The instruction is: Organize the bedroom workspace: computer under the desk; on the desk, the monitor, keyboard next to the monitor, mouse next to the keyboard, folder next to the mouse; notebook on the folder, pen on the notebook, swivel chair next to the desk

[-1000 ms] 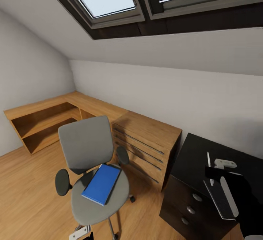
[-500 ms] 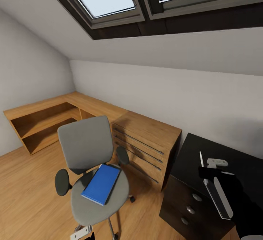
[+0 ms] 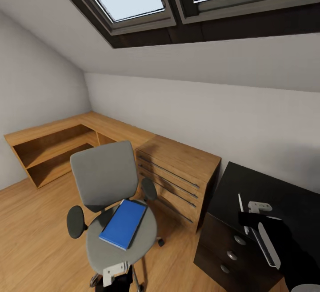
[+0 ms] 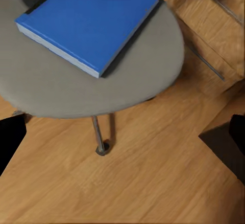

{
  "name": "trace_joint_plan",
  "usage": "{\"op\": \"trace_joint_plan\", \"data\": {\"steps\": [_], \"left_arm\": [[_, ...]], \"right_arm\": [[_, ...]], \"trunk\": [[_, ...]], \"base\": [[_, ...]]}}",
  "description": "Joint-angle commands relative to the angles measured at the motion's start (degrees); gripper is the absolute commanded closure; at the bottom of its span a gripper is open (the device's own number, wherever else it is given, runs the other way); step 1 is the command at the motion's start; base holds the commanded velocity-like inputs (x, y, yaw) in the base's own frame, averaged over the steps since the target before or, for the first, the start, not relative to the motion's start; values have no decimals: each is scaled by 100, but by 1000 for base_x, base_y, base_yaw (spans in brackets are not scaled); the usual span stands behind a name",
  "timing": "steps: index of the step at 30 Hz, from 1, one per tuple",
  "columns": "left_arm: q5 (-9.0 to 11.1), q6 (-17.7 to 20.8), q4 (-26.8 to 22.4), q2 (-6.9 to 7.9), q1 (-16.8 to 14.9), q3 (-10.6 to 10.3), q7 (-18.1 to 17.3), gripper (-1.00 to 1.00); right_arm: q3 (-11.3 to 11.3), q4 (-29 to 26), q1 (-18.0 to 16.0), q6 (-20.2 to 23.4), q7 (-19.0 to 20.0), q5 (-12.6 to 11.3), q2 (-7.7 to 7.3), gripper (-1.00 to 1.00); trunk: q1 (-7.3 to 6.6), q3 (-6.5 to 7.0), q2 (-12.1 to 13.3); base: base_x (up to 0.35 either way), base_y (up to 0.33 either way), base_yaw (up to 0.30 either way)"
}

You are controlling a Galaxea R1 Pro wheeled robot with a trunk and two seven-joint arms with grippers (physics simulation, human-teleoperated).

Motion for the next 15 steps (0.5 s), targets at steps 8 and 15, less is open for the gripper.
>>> {"op": "trace_joint_plan", "data": {"steps": [8,15], "left_arm": [[41,767,-1441,121,285,-420,116,-100],[42,1482,-2517,-73,324,-1125,1143,-100]], "right_arm": [[-7,55,-6,-48,12,-44,4,100],[30,129,-6,-72,7,-43,16,100]], "trunk": [[2,-8,-8],[2,-8,-8]], "base": [[0,0,0],[0,0,0]]}}
